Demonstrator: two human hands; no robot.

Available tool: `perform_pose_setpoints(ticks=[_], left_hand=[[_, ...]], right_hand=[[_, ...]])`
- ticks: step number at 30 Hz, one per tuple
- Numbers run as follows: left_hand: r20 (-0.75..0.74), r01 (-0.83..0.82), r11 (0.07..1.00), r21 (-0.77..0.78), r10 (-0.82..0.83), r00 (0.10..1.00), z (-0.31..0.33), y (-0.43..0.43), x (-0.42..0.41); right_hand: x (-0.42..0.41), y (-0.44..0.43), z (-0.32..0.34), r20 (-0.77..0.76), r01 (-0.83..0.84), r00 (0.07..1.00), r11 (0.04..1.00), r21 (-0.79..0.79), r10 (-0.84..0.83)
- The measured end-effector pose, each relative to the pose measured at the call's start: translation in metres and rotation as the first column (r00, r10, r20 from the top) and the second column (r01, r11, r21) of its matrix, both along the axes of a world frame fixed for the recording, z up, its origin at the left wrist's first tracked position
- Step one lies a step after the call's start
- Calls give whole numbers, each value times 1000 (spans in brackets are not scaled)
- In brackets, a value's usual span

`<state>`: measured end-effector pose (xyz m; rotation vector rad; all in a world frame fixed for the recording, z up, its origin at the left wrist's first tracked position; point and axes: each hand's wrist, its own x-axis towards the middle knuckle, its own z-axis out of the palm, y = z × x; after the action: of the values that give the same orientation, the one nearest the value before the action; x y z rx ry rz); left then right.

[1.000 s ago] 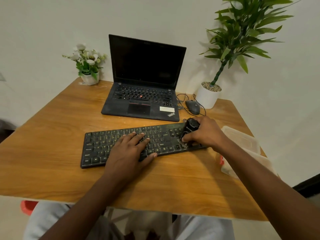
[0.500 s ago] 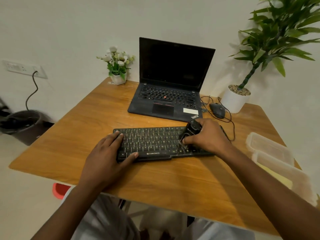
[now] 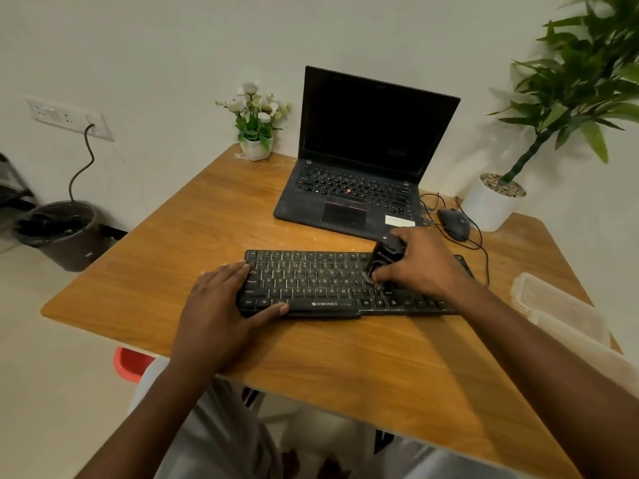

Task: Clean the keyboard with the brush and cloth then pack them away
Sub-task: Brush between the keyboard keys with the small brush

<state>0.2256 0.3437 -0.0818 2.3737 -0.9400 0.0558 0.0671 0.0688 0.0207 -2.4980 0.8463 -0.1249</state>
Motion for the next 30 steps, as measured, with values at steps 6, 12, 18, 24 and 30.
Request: perform_pose_setpoints(ticks=[6, 12, 18, 24, 30], left_hand=[[-15, -13, 999, -39, 12, 1000, 1, 1, 0], [-18, -19, 999, -51, 18, 1000, 0, 1, 1], [-31, -33, 997, -64, 31, 999, 1, 0, 1], [-32, -36, 996, -83, 34, 999, 2, -1, 0], [-29, -28, 996, -88, 25, 999, 1, 1, 1]], right_hand=[[8, 11, 1, -2, -7, 1000, 999, 47, 7], [16, 32, 2, -56, -110, 992, 991, 80, 114], [12, 25, 12, -159, -101, 980, 986, 135, 122], [31, 33, 5, -37, -69, 997, 997, 42, 71], [40, 34, 4, 7, -62, 998, 997, 36, 62]])
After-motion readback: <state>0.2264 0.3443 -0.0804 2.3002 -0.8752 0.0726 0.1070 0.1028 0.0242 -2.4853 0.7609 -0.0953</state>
